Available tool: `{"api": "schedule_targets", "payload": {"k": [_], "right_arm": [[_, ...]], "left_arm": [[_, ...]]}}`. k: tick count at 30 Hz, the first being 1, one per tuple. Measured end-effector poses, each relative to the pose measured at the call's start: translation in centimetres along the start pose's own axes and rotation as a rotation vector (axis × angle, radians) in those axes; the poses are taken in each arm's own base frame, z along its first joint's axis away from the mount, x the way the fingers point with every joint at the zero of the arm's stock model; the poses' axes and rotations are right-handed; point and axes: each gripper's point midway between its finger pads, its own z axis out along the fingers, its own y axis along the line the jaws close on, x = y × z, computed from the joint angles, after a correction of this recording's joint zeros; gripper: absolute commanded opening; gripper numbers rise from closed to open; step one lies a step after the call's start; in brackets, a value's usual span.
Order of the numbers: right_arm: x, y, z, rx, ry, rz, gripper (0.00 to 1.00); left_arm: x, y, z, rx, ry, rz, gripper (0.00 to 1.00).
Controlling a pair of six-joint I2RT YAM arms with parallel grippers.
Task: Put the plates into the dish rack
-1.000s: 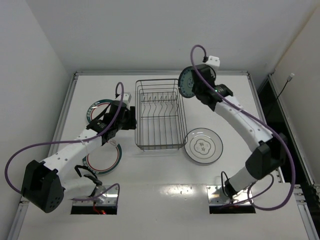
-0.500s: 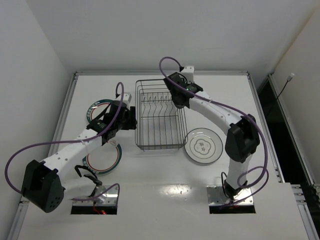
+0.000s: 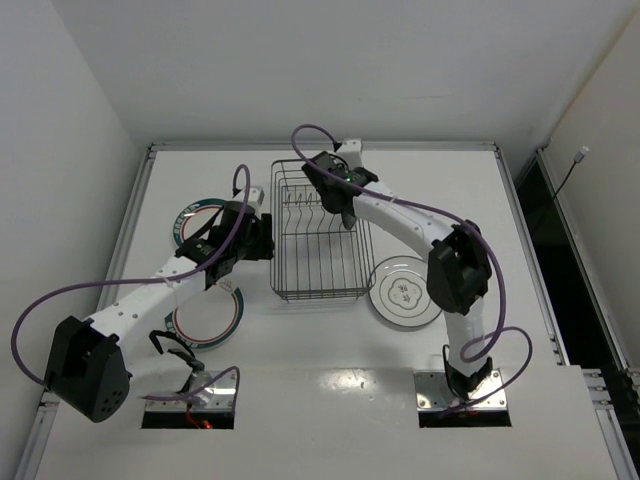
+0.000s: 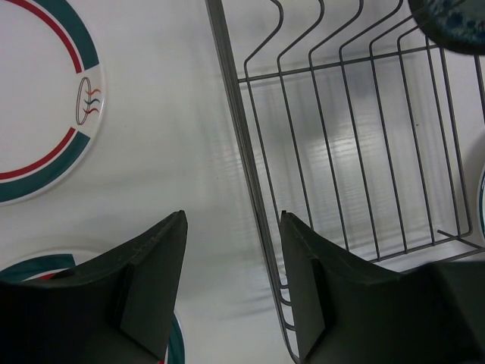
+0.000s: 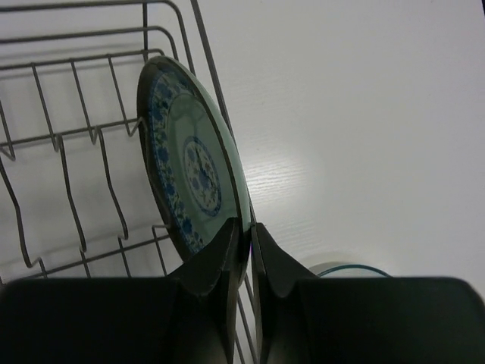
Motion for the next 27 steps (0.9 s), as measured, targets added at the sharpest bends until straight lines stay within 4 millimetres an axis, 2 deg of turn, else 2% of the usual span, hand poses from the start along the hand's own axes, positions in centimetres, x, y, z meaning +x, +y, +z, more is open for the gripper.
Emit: {"api": "schedule_targets", "payload": {"k": [2, 5, 9, 10, 13, 16, 18, 19, 20, 21, 24, 27], "right_arm": [[0.6, 0.1, -0.2, -0.009, 0.022, -0.02, 0.15], [0.7, -0.2, -0.5, -0.011, 0.036, -0.028, 0.3], [-0.2, -2.6, -1.8, -0.014, 0.04, -0.019, 0.38], [-0.6, -3.7, -2.4, -0.016, 0.037, -0.006, 0.4], [-2.0, -9.2, -4.9, -0.055, 0.009, 0.098, 0.44], [-2.0, -17.5, -5.8, -0.113, -0.012, 0.304, 0.47], [0.0, -23.4, -4.8, -0.073, -0.002, 0.433, 0.47], [1.9, -25.5, -4.2, -0.055, 0.022, 0.476, 0.48], [4.1, -26.5, -3.7, -0.046, 0.06, 0.495, 0.48], [6.6, -26.5, -3.1, -0.054, 0.111, 0.501, 0.48], [15.1, -24.3, -1.6, -0.124, 0.327, 0.48, 0.48], [22.7, -22.8, -2.0, -0.187, 0.539, 0.513, 0.48]], "left_arm": [[0.0, 0.0, 0.0, 0.0, 0.0, 0.0, 0.49], [0.0, 0.0, 0.0, -0.003, -0.001, 0.0, 0.49], [-0.1, 0.2, 0.0, -0.011, -0.004, 0.0, 0.49], [-0.1, 0.2, 0.0, -0.013, -0.004, 0.0, 0.49], [-0.1, 0.5, 0.0, -0.026, -0.009, 0.0, 0.49], [-0.2, 0.8, 0.0, -0.043, -0.014, 0.0, 0.49], [-0.3, 1.0, 0.0, -0.055, -0.017, 0.001, 0.49], [-0.3, 1.1, 0.0, -0.06, -0.017, 0.001, 0.49], [-0.3, 1.1, 0.0, -0.062, -0.018, 0.001, 0.49], [-0.3, 1.2, 0.0, -0.066, -0.019, 0.001, 0.49], [-0.3, 1.3, 0.0, -0.07, -0.019, 0.001, 0.49], [-0.3, 1.3, 0.0, -0.074, -0.02, 0.001, 0.49]]}}
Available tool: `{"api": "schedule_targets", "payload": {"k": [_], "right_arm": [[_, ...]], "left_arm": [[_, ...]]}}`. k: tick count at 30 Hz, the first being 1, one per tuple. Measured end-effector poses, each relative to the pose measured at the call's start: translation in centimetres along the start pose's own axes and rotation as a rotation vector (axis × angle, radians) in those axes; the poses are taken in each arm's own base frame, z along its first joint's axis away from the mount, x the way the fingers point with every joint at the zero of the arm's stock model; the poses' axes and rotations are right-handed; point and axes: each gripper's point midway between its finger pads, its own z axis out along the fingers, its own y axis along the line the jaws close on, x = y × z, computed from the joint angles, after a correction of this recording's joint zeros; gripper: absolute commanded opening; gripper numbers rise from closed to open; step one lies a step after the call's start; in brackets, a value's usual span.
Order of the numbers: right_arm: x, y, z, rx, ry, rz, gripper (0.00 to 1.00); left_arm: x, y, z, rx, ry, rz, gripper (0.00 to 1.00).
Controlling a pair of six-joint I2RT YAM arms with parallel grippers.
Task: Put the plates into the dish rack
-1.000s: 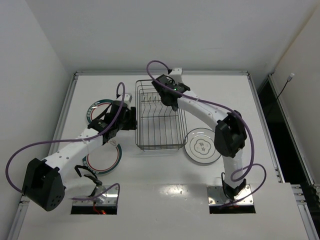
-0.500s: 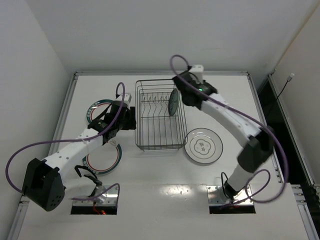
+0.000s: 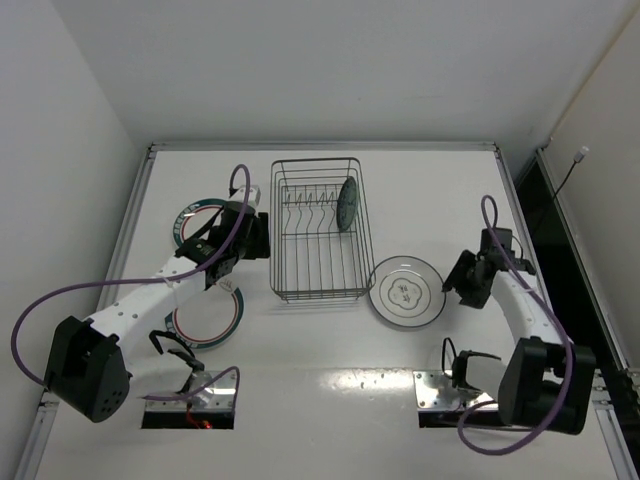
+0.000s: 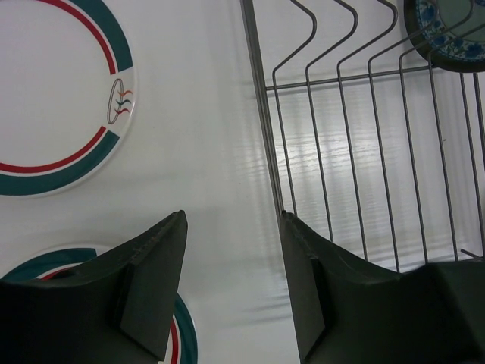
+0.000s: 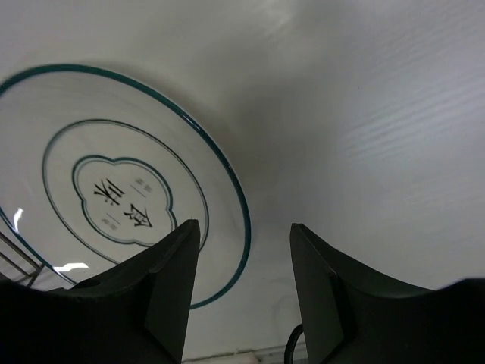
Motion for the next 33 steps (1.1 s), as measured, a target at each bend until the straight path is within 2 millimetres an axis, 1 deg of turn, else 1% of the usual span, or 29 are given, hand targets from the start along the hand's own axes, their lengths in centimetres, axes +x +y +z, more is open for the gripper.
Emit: {"api": "schedule_targets", "payload": {"k": [2, 3, 7, 9, 10, 11, 14, 15, 18, 19, 20, 22, 25, 27, 28, 29, 30, 31, 33], "right_arm": [[1.9, -0.7, 0.9, -0.019, 0.078, 0.039, 0.48], [2.4, -0.7, 1.2, -0.033, 0.106, 0.051, 0.48], [2.9, 0.2, 2.5, -0.107, 0.149, 0.054, 0.48], [3.4, 0.6, 3.1, -0.147, 0.17, 0.053, 0.45], [3.8, 0.8, 3.4, -0.167, 0.188, 0.056, 0.37], [4.2, 0.9, 3.8, -0.18, 0.211, 0.054, 0.33], [5.4, 1.1, 4.6, -0.202, 0.274, 0.06, 0.27], [5.5, 1.2, 4.7, -0.214, 0.282, 0.064, 0.26], [5.5, 1.5, 4.7, -0.238, 0.286, 0.052, 0.16], [5.5, 1.5, 4.8, -0.246, 0.286, 0.049, 0.11], [5.4, 1.7, 4.7, -0.262, 0.285, 0.046, 0.0], [5.2, 2.3, 4.6, -0.296, 0.282, 0.044, 0.0], [4.9, 2.5, 4.3, -0.31, 0.269, 0.035, 0.0], [4.1, 2.5, 3.5, -0.3, 0.229, 0.026, 0.0], [3.3, 2.4, 2.7, -0.285, 0.187, 0.017, 0.0], [1.8, 2.4, 1.6, -0.27, 0.125, 0.006, 0.0], [-0.1, 2.4, 0.2, -0.247, 0.055, 0.001, 0.0], [-2.6, 2.7, -1.5, -0.229, -0.036, -0.009, 0.0], [-8.3, 3.8, -6.3, -0.227, -0.247, -0.012, 0.0]], "left_arm": [[0.0, 0.0, 0.0, -0.001, 0.0, 0.0, 0.49], [0.0, 0.0, 0.0, -0.001, 0.0, 0.0, 0.49], [0.0, 0.1, 0.0, -0.003, 0.001, 0.001, 0.49], [0.0, 0.1, 0.0, -0.003, 0.002, 0.001, 0.49], [0.0, 0.1, 0.0, -0.003, 0.002, 0.001, 0.49], [0.0, 0.1, 0.0, -0.003, 0.002, 0.001, 0.49], [0.1, 0.1, 0.0, -0.003, 0.002, 0.001, 0.49], [0.1, 0.0, 0.0, -0.002, 0.002, 0.001, 0.49], [0.1, 0.0, 0.0, 0.0, 0.003, 0.001, 0.49], [0.1, 0.0, 0.0, 0.0, 0.003, 0.001, 0.49], [0.1, 0.0, 0.0, 0.001, 0.004, 0.001, 0.49], [0.1, -0.1, 0.0, 0.004, 0.005, 0.001, 0.49], [0.1, -0.1, 0.0, 0.005, 0.005, 0.001, 0.49], [0.1, -0.1, 0.0, 0.006, 0.005, 0.001, 0.49], [0.1, -0.1, 0.0, 0.007, 0.005, 0.001, 0.49], [0.1, -0.1, 0.0, 0.007, 0.006, 0.001, 0.49], [0.1, -0.1, 0.0, 0.007, 0.006, 0.001, 0.49], [0.1, -0.1, 0.0, 0.007, 0.006, 0.001, 0.49], [0.1, -0.1, 0.0, 0.007, 0.006, 0.001, 0.49]]}}
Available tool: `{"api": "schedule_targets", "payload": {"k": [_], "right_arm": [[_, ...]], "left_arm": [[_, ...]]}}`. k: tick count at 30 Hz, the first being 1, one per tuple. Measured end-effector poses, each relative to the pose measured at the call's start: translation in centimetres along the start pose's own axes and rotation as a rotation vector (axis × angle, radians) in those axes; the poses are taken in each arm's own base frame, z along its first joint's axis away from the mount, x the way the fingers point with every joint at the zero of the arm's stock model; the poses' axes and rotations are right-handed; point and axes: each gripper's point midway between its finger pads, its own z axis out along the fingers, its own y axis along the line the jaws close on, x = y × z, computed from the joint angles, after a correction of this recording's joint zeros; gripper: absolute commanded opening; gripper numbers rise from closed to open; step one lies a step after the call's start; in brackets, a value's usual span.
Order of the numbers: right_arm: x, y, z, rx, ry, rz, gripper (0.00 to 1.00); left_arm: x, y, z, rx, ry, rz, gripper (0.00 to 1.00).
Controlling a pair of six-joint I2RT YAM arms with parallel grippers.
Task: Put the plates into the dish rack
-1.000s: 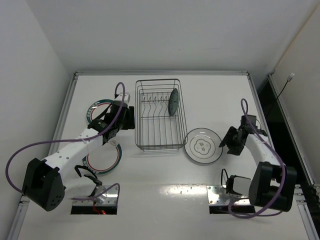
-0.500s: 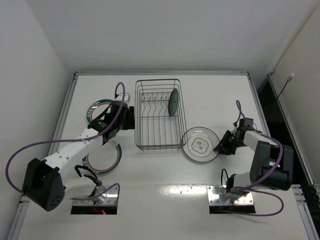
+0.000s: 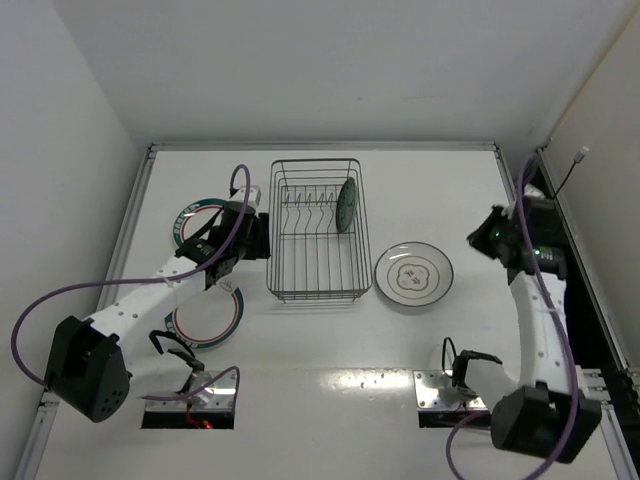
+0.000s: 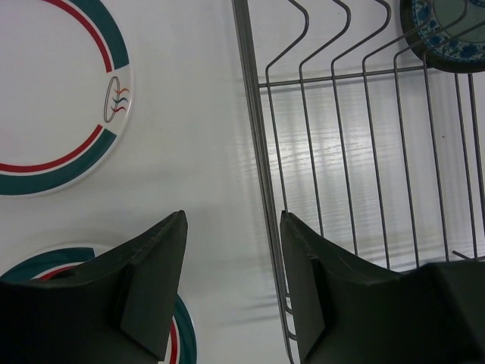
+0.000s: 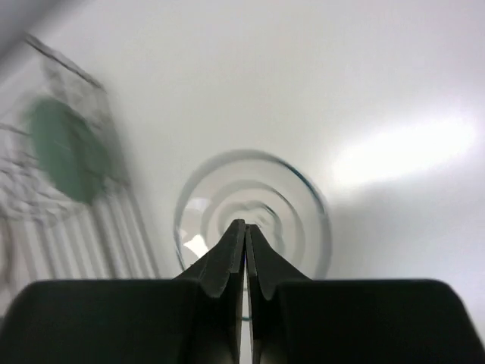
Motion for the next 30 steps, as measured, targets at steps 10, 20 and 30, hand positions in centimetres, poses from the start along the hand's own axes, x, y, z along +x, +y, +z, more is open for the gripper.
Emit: {"api": "schedule_targets", "payload": {"k": [10, 20, 30], "right_arm": [[-13.0, 13.2, -12.6, -0.143, -0.518, -0.082, 0.0], [-3.0, 7.3, 0.5, 0.084, -0.107, -0.129, 0.0], [6.7, -0.7, 5.5, 0.148, 0.274, 0.01, 0.08]], "left_arm": [[0.2, 0.0, 0.2, -0.003, 0.009, 0.002, 0.49], [0.2, 0.1, 0.2, -0.005, 0.008, 0.002, 0.49], [0.2, 0.1, 0.2, -0.005, 0.008, 0.002, 0.49]]}}
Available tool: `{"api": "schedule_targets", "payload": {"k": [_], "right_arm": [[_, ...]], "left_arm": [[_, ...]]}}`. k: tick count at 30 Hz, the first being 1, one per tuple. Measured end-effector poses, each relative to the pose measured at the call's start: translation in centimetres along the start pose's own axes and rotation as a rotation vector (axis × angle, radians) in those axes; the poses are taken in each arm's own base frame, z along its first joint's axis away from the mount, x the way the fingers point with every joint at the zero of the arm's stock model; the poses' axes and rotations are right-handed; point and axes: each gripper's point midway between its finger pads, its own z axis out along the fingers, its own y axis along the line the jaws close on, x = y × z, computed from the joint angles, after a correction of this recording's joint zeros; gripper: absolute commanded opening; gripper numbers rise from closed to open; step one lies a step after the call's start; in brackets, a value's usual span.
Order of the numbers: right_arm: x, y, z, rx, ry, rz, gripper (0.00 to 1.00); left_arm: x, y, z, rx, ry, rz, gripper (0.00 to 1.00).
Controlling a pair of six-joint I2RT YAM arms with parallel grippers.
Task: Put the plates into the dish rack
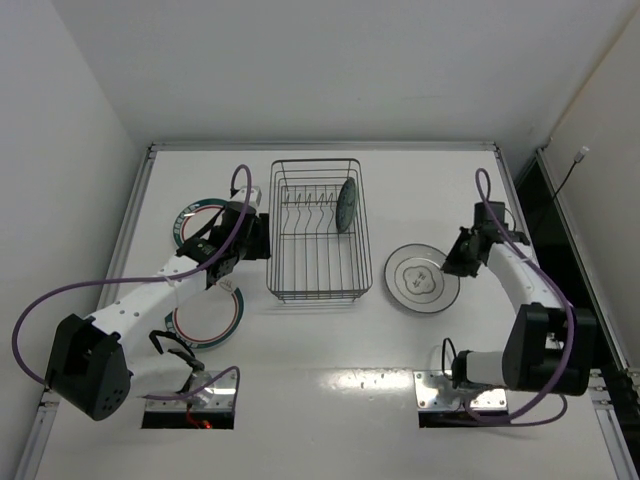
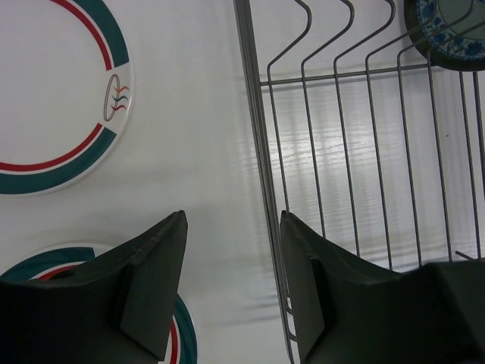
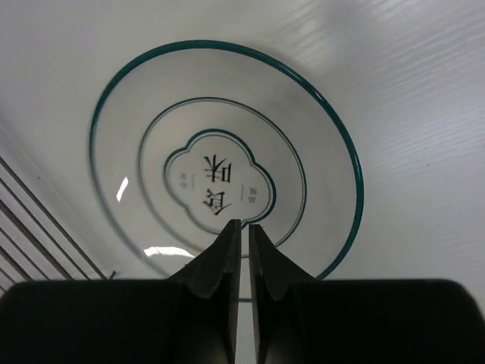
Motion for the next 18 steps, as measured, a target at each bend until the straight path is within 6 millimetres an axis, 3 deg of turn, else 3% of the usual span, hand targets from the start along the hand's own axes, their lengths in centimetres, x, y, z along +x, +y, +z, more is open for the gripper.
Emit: {"api": "schedule_targets", "payload": {"k": [1, 3, 7, 13, 18], "right_arm": [[-0.1, -0.7, 0.4, -0.01, 0.012, 0.034, 0.19], [0.2, -2.0, 1.0, -0.039, 0.03, 0.094, 0.31], [2.7, -4.5, 1.8, -0.065, 0.101, 0.179, 0.54], [3.6, -5.7, 1.9, -0.119, 0.118, 0.237, 0.57], [5.6, -5.4, 2.5, -0.189, 0.174, 0.293, 0.54]], "left_arm": [[0.0, 0.0, 0.0, 0.0, 0.001, 0.0, 0.49], [0.1, 0.0, 0.1, -0.001, 0.003, 0.001, 0.49], [0.1, 0.0, 0.1, -0.002, 0.005, 0.001, 0.49], [0.1, 0.0, 0.1, -0.003, 0.006, 0.002, 0.49], [0.2, 0.0, 0.2, -0.003, 0.006, 0.002, 0.49]]}}
